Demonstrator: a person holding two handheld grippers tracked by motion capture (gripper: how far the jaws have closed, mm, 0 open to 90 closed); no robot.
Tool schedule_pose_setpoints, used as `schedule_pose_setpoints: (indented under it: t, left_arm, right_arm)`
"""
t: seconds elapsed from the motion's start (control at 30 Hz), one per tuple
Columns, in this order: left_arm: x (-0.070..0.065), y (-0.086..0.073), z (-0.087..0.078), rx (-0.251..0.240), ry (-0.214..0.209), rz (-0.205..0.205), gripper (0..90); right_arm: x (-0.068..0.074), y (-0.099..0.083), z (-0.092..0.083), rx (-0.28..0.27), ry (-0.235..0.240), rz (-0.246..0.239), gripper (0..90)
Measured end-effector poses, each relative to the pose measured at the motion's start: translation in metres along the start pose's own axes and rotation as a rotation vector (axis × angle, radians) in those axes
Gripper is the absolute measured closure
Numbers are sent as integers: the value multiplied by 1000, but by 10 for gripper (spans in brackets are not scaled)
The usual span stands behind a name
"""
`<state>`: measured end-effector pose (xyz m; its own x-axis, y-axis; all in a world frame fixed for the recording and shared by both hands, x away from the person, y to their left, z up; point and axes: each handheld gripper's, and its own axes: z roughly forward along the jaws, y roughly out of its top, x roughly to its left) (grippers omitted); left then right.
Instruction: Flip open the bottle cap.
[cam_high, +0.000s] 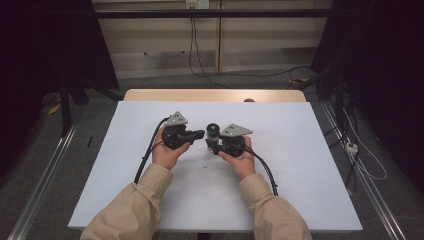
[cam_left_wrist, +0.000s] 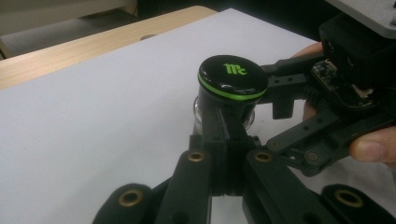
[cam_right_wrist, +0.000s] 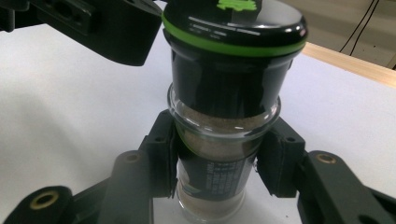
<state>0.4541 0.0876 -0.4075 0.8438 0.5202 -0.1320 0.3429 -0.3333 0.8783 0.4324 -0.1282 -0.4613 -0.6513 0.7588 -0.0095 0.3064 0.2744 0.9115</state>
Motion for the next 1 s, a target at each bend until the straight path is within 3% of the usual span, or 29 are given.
schedule_pose_setpoints:
  t: [1.0]
  left_arm:
    - [-7, 5, 3, 11, -9, 3, 900]
  right_arm:
    - [1, 0, 0, -2, -3, -1, 535]
